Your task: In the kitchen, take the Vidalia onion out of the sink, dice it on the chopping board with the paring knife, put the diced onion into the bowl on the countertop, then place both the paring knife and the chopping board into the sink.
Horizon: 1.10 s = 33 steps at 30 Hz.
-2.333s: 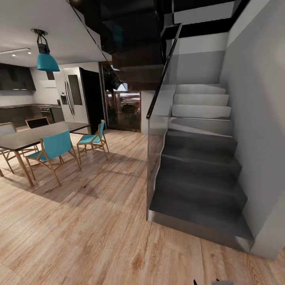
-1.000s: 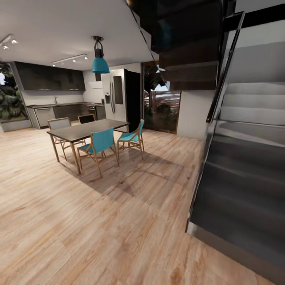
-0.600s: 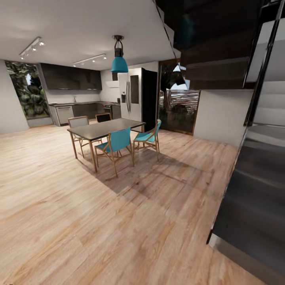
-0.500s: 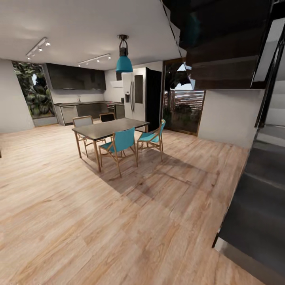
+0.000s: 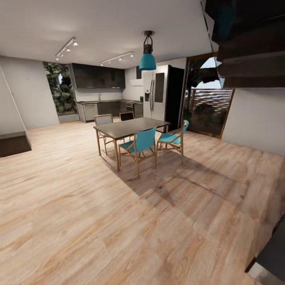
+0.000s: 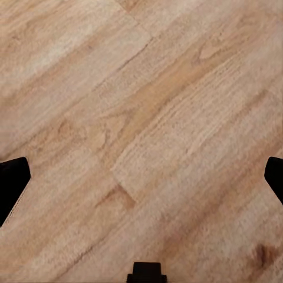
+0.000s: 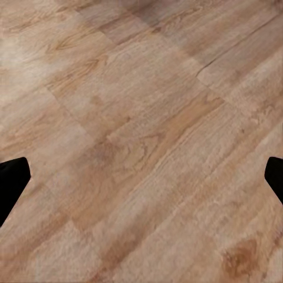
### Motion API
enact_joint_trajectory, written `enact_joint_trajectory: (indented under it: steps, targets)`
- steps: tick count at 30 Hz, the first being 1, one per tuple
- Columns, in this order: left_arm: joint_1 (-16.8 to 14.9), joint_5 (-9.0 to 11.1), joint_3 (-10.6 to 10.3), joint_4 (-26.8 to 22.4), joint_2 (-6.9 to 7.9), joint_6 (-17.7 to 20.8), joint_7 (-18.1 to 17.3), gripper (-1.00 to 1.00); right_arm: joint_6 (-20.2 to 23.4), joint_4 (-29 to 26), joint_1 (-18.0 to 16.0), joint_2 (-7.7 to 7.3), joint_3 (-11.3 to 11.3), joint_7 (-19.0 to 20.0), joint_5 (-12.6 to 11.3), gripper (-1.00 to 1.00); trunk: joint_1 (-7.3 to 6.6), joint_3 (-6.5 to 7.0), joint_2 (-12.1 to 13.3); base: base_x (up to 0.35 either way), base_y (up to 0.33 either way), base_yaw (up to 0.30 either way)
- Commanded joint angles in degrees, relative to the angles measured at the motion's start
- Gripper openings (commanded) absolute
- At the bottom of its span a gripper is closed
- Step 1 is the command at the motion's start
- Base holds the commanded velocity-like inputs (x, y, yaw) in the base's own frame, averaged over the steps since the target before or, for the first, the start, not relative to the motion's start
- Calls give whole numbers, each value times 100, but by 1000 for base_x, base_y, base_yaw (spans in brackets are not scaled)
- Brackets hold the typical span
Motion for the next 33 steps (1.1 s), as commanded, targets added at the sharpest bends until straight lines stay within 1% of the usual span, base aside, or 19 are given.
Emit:
enact_joint_trajectory:
  steps: [1,26,33]
  targets:
    - [1,5,2,3,0,-9,3,100,-17,8,-1,0,0,-7,0,100,2,-8,-2,226,196,265]
    - [1,5,2,57,0,-16,3,100,-55,32,1,9,8,-86,15,100,2,-103,-2,253,193,265]
    - [1,5,2,53,1,-12,4,100,-56,137,-2,10,0,-87,17,100,2,-129,-2,257,155,264]
